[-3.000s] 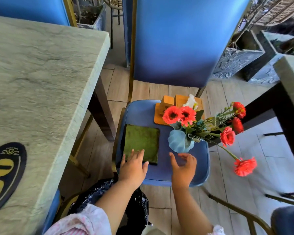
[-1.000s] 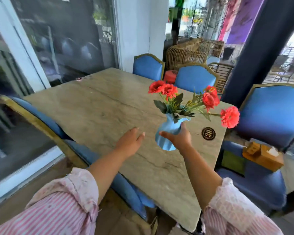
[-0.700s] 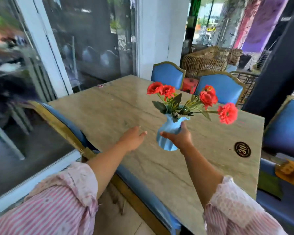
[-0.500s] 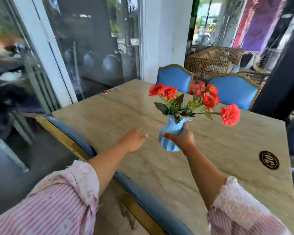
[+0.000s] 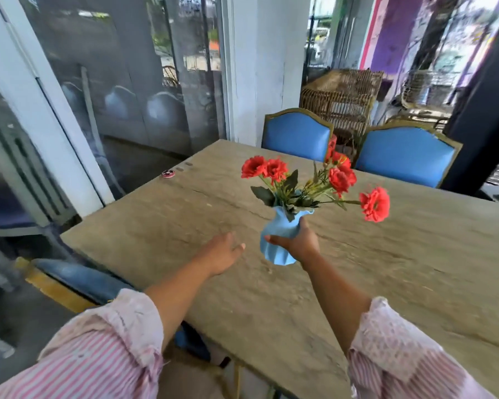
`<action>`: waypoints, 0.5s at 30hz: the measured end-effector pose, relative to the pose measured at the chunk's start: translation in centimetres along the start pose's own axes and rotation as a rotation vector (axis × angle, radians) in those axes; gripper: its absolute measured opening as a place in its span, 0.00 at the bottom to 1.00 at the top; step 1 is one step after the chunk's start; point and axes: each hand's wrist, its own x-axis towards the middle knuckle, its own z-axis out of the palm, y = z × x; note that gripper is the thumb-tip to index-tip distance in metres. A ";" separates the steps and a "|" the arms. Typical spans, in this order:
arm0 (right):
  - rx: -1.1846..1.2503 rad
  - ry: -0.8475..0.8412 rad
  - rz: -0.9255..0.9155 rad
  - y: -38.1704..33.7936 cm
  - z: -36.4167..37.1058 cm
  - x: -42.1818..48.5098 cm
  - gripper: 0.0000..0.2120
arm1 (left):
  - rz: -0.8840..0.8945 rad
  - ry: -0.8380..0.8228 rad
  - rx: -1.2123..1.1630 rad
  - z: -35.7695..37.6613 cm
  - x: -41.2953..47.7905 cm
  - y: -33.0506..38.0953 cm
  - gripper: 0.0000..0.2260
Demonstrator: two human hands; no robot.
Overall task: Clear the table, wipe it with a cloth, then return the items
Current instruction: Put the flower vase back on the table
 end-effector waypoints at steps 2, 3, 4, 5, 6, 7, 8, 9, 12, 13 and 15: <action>0.008 0.035 0.027 -1.0 2.0 1.8 0.39 | 0.035 -0.029 0.033 -1.1 3.1 -1.6 0.26; 0.014 0.054 0.045 -1.5 3.0 2.8 0.35 | 0.056 -0.042 0.058 -1.6 4.7 -2.3 0.26; 0.021 0.071 0.060 -1.8 3.8 3.7 0.33 | 0.070 -0.053 0.079 -2.0 6.0 -3.0 0.26; 0.029 0.090 0.079 -2.2 4.7 4.9 0.34 | 0.086 -0.067 0.095 -2.3 7.5 -3.7 0.26; 0.038 0.110 0.100 -2.6 5.5 6.1 0.35 | 0.103 -0.077 0.108 -2.6 9.0 -4.4 0.26; 0.051 0.129 0.119 -2.9 6.3 7.4 0.36 | 0.115 -0.089 0.116 -2.8 10.3 -5.2 0.26; 0.069 0.152 0.132 -3.1 6.9 8.7 0.35 | 0.125 -0.106 0.118 -3.0 11.7 -5.9 0.26; 0.078 0.170 0.139 -3.3 7.4 9.7 0.35 | 0.134 -0.121 0.108 -2.9 12.7 -6.5 0.26; 0.074 0.225 0.153 -3.5 8.9 13.2 0.35 | 0.167 -0.171 0.107 -2.3 16.1 -8.3 0.25; 0.066 0.241 0.160 -3.5 9.2 14.2 0.34 | 0.173 -0.186 0.130 -1.9 17.0 -8.7 0.25; 0.056 0.265 0.171 -3.3 9.7 16.0 0.34 | 0.177 -0.198 0.208 -1.1 18.4 -9.3 0.26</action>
